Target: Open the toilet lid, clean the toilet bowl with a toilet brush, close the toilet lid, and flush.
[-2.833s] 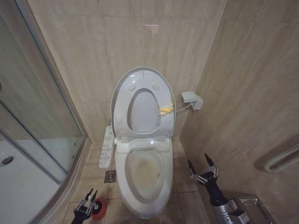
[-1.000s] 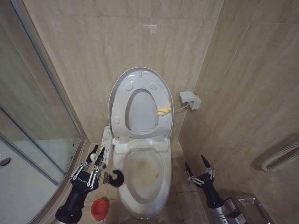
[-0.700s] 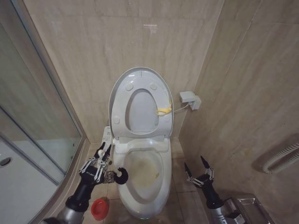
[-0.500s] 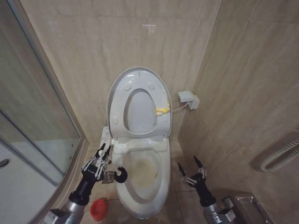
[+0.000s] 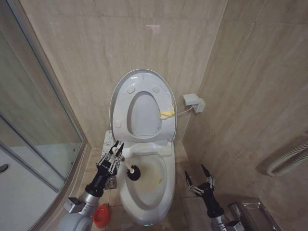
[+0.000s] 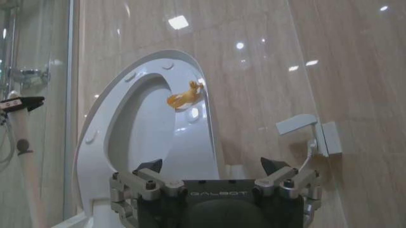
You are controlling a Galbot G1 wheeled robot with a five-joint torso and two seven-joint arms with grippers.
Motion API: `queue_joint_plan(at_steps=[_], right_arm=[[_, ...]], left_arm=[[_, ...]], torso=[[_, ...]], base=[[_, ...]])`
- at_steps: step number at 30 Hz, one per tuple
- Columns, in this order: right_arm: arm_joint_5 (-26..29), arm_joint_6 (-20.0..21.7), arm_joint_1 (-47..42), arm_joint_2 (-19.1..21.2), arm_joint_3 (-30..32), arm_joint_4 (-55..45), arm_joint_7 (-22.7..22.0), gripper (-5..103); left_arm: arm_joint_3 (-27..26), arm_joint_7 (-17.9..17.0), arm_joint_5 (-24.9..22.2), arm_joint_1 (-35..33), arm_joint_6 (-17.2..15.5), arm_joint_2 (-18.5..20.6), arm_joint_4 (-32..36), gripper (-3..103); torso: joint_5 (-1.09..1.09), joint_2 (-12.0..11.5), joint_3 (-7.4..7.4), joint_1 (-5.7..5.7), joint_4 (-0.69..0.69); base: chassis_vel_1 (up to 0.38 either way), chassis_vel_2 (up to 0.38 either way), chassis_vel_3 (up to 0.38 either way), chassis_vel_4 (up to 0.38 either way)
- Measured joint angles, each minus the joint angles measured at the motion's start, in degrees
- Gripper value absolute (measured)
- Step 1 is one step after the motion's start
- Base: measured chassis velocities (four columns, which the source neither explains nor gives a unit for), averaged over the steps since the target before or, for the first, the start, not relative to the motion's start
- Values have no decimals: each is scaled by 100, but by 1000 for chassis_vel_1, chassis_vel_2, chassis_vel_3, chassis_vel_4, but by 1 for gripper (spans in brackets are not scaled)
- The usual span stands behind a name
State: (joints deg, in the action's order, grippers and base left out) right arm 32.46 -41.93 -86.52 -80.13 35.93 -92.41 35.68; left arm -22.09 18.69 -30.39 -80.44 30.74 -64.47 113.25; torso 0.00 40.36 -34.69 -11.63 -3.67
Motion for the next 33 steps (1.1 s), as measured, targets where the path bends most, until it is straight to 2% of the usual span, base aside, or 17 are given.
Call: queue_joint_plan(at_steps=[7, 12, 19, 21, 33], right_arm=[[-88, -7, 9, -118, 4, 38, -18, 100], [-104, -14, 17, -114, 20, 102, -27, 100], [-106, -22, 20, -100, 50, 138, -33, 100], [-101, -45, 7, -96, 54, 152, -32, 100], [-47, -108, -23, -45, 79, 190, -25, 100]], left_arm=[[346, 81, 29, 428, 65, -112, -822, 23], [774, 202, 68, 945, 169, -328, -1887, 23], [1196, 427, 167, 1302, 264, -502, -2450, 23], [1368, 498, 321, 1472, 324, -601, -2760, 23], [1630, 599, 597, 1965, 490, -704, -3654, 23]], torso=[[0, 0, 0, 0, 1], [0, 0, 0, 0, 0], [1, 0, 0, 0, -1], [1, 0, 0, 0, -1], [2, 0, 0, 0, 1]], base=[[0, 0, 0, 0], [0, 0, 0, 0], [0, 0, 0, 0], [0, 0, 0, 0], [0, 0, 0, 0]])
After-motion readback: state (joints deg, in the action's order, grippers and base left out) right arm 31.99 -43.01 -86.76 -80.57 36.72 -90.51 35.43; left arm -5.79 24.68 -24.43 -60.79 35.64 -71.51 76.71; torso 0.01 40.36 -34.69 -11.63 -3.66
